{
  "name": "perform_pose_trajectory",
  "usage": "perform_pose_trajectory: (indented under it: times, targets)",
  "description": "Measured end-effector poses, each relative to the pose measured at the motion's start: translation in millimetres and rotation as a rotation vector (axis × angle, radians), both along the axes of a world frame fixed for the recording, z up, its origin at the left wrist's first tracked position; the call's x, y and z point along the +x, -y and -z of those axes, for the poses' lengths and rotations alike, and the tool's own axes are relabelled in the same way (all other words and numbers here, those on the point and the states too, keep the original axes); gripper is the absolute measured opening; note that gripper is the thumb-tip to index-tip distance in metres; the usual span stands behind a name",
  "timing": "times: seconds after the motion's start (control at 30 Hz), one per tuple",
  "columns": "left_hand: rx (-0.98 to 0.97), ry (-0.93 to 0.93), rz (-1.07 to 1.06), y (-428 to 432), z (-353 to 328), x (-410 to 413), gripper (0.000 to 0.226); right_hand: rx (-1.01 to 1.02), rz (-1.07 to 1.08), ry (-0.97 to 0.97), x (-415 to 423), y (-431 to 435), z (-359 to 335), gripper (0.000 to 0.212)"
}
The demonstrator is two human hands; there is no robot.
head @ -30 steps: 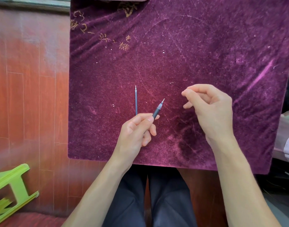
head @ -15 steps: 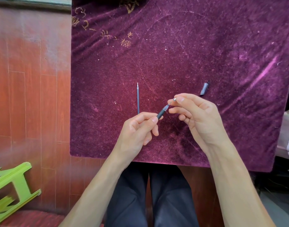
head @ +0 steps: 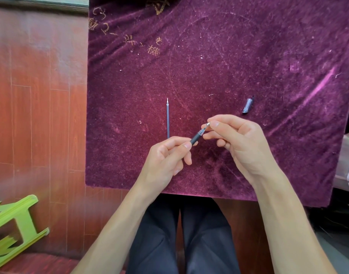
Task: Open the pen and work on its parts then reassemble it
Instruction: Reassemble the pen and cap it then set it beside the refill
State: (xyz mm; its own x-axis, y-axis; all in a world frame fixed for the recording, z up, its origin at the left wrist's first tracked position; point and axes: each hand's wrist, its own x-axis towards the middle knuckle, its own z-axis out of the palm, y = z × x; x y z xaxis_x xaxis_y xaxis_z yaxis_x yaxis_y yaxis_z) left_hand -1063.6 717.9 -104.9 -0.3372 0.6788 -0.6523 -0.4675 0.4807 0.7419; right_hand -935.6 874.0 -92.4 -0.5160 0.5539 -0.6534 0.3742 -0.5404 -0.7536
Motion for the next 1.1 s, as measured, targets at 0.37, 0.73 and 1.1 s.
perform_pose_trajectory:
  times: [0.37,0.73,1.1]
  targets:
    - [-0.003,-0.003,0.031,-1.3,-2.4,-3.4,0.021,0.112,-0.153,0.013,7.3,-4.7,1.6,0.011]
    - [0.031,0.082,0.041,1.8,-2.6,-1.8,0.026,0.049,-0.255,-0.042,15.2,-5.7,0.7,0.014]
    - [0.057,0.091,-0.006,2.6,-3.3,13.4,0.029,0.001,-0.075,-0.060,18.7,14.2,8.7,0.021]
